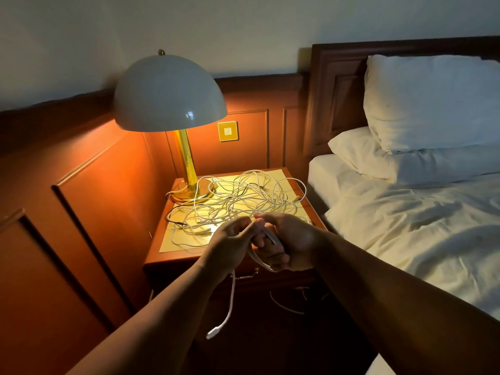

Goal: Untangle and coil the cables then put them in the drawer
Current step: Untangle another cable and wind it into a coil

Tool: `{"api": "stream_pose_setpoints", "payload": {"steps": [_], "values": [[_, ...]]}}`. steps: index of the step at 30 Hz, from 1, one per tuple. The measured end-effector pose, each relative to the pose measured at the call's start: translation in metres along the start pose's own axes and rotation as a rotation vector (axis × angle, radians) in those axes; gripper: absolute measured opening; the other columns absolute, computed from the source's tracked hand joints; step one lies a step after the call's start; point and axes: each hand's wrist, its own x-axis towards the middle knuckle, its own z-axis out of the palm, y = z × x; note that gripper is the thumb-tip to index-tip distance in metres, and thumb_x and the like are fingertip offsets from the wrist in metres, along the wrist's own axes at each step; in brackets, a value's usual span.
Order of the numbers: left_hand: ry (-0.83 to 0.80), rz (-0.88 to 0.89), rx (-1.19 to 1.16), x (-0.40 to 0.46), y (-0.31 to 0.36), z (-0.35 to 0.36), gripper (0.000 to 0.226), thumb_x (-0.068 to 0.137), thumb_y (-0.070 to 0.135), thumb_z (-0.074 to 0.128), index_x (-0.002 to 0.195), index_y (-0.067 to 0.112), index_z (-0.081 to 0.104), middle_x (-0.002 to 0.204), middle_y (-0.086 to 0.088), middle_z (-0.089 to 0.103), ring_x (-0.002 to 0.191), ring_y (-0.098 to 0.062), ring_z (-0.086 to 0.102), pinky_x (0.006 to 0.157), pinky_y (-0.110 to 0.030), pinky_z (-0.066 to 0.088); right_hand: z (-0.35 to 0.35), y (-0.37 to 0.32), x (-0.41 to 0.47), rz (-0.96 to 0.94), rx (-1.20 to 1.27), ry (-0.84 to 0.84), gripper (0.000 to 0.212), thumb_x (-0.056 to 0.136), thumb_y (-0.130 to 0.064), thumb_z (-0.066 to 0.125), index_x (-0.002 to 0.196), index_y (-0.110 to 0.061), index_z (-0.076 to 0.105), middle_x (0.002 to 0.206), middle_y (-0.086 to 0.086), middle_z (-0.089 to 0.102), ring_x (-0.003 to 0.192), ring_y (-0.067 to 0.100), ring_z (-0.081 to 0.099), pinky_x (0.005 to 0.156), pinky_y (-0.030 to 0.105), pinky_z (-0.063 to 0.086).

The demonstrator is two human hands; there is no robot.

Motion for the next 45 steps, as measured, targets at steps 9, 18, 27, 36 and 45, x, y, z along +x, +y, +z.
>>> {"api": "stream_pose_setpoints", "payload": {"steps": [9, 18, 27, 36, 45], "values": [[0.187, 0.050, 0.094, 0.012, 0.003, -0.004, 0.064, 0.085, 0.068, 0.054, 0.091, 0.005, 0.066, 0.086, -0.023, 0.065, 0.081, -0.038, 0.061, 0.067, -0.039, 0.047, 0.018, 0.000, 0.013, -0.208, 0.055, 0.423, 0.033, 0.106, -0.032, 0.034, 0.094, -0.006, 0.052, 0.056, -0.004, 0.035, 0.045, 0.009, 0.031, 0.048, 0.027, 0.026], [0.289, -0.015, -0.233, 0.006, 0.015, 0.010, 0.015, 0.101, 0.025, 0.050, 0.097, 0.011, 0.054, 0.079, -0.006, 0.054, 0.070, -0.018, 0.051, 0.063, -0.030, 0.041, 0.026, 0.006, 0.019, -0.334, 0.554, 0.499, 0.038, 0.106, -0.033, 0.036, 0.074, -0.016, 0.049, 0.051, -0.005, 0.027, 0.039, 0.009, 0.024, 0.039, 0.024, 0.022], [0.479, 0.082, 0.136, -0.008, -0.002, 0.017, 0.020, 0.098, 0.024, 0.057, 0.117, 0.018, 0.059, 0.105, 0.002, 0.067, 0.096, -0.008, 0.065, 0.069, -0.009, 0.045, 0.027, 0.004, 0.020, -0.381, 0.637, 0.519, 0.043, 0.106, -0.036, 0.034, 0.071, -0.017, 0.047, 0.052, -0.004, 0.023, 0.042, 0.010, 0.022, 0.042, 0.025, 0.021], [0.189, -0.369, -0.534, -0.006, 0.017, 0.003, 0.013, 0.089, 0.000, 0.063, 0.101, 0.004, 0.068, 0.087, -0.011, 0.071, 0.088, -0.024, 0.070, 0.079, -0.037, 0.052, 0.026, 0.013, 0.016, -0.391, 0.264, 0.646, 0.037, 0.107, -0.035, 0.032, 0.078, -0.018, 0.048, 0.054, -0.006, 0.034, 0.049, 0.010, 0.038, 0.055, 0.029, 0.035], [-0.040, -0.369, -0.724, -0.008, 0.016, 0.002, 0.064, 0.065, 0.003, 0.073, 0.127, 0.011, 0.056, 0.086, -0.003, 0.069, 0.087, -0.019, 0.066, 0.083, -0.040, 0.041, 0.024, 0.014, 0.020, -0.509, -0.021, 0.770, 0.024, 0.105, -0.026, 0.041, 0.086, -0.024, 0.057, 0.079, -0.005, 0.058, 0.066, 0.006, 0.056, 0.060, 0.022, 0.049]]}}
